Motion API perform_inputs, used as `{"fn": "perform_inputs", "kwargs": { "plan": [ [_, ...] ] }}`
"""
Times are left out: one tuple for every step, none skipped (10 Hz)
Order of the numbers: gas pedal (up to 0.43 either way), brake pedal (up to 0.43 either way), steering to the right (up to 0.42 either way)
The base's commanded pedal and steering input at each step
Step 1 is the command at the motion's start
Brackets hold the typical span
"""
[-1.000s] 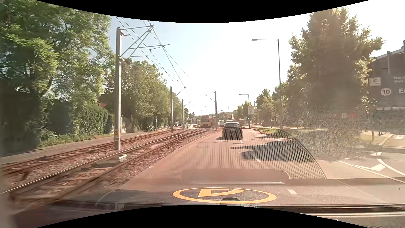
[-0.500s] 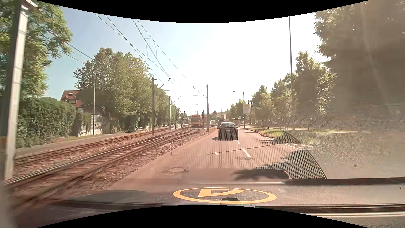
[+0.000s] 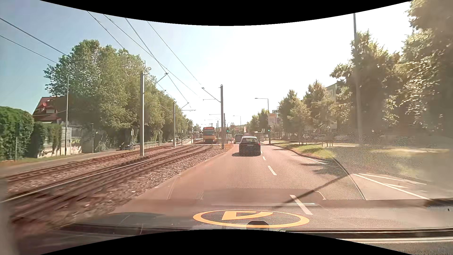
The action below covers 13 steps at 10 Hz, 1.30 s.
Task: Follow the waypoints while adhering to traffic rules and regulations
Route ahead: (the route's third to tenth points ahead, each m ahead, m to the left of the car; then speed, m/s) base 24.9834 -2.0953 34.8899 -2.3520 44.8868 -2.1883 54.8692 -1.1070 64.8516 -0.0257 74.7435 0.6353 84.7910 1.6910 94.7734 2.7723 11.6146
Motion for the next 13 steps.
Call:
{"fn": "perform_inputs", "kwargs": {
  "plan": [
    [0.11, 0.0, 0.016],
    [0.11, 0.0, 0.015],
    [0.11, 0.0, 0.015],
    [0.11, 0.0, 0.015],
    [0.098, 0.0, 0.014],
    [0.098, 0.0, 0.014],
    [0.098, 0.0, 0.013],
    [0.098, 0.0, 0.011],
    [0.098, 0.0, 0.009],
    [0.11, 0.0, 0.009],
    [0.11, 0.0, 0.007],
    [0.11, 0.0, 0.005],
    [0.11, 0.0, 0.004]
  ]
}}
